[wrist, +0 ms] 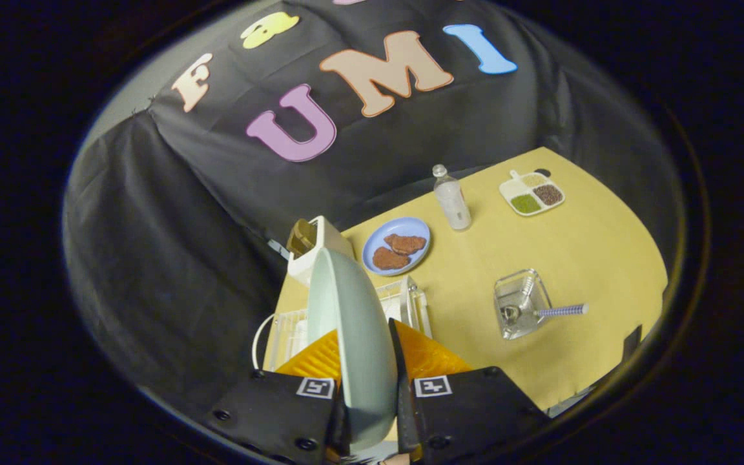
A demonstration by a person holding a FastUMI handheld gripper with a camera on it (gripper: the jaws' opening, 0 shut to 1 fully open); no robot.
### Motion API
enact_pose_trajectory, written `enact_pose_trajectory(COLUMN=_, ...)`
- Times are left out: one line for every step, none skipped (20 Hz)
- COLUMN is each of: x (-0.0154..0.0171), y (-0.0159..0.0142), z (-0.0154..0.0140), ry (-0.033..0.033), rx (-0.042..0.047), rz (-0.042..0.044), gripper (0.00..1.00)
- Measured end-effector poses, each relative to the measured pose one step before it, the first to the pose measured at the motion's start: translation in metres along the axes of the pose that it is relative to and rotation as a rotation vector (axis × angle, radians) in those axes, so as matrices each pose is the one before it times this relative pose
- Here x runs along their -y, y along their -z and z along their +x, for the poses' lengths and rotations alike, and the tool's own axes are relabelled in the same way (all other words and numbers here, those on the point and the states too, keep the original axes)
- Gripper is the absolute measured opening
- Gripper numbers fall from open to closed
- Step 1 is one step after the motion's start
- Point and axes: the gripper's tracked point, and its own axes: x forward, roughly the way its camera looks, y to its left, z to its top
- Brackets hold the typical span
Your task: Take the plate from the dish rack, then take the spoon from the basket and place it into the plate.
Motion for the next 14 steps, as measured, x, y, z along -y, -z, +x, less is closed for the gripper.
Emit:
enact_pose_trajectory(x=0.01092, y=0.00977, z=-0.01115, ry=-0.02136, rx=0.00008, rz=0.01699, gripper=0.31)
enact_pose_trajectory(x=0.01167, y=0.00910, z=-0.00966, ry=-0.02123, rx=0.00242, rz=0.01832, gripper=0.31)
enact_pose_trajectory(x=0.01200, y=0.00743, z=-0.00957, ry=-0.01731, rx=0.01213, rz=0.02749, gripper=0.31)
enact_pose_trajectory(x=0.01366, y=0.00394, z=-0.00823, ry=-0.01234, rx=0.01100, rz=0.03011, gripper=0.31)
enact_pose_trajectory(x=0.01582, y=0.00391, z=-0.00864, ry=-0.00645, rx=0.01707, rz=0.03450, gripper=0.31)
enact_pose_trajectory(x=0.01839, y=0.00212, z=-0.00646, ry=0.00171, rx=0.02137, rz=0.02875, gripper=0.30)
enact_pose_trajectory(x=0.01849, y=0.00238, z=-0.00599, ry=0.01169, rx=0.02090, rz=0.01190, gripper=0.30)
enact_pose_trajectory(x=0.02188, y=0.00537, z=-0.00194, ry=0.02311, rx=0.01002, rz=-0.00037, gripper=0.31)
enact_pose_trajectory(x=0.02068, y=0.00556, z=-0.00348, ry=0.02934, rx=0.01332, rz=0.00072, gripper=0.31)
enact_pose_trajectory(x=0.01810, y=0.00605, z=0.00078, ry=0.02750, rx=0.01075, rz=0.01405, gripper=0.31)
enact_pose_trajectory(x=0.01205, y=0.00662, z=-0.00059, ry=0.00570, rx=0.00242, rz=0.01756, gripper=0.31)
enact_pose_trajectory(x=0.00822, y=0.00574, z=0.00140, ry=-0.00393, rx=0.00300, rz=0.02773, gripper=0.31)
enact_pose_trajectory(x=0.00741, y=0.00784, z=0.00319, ry=-0.00483, rx=-0.00452, rz=0.03221, gripper=0.31)
enact_pose_trajectory(x=0.00883, y=0.00535, z=0.00625, ry=-0.00301, rx=-0.00793, rz=0.02854, gripper=0.31)
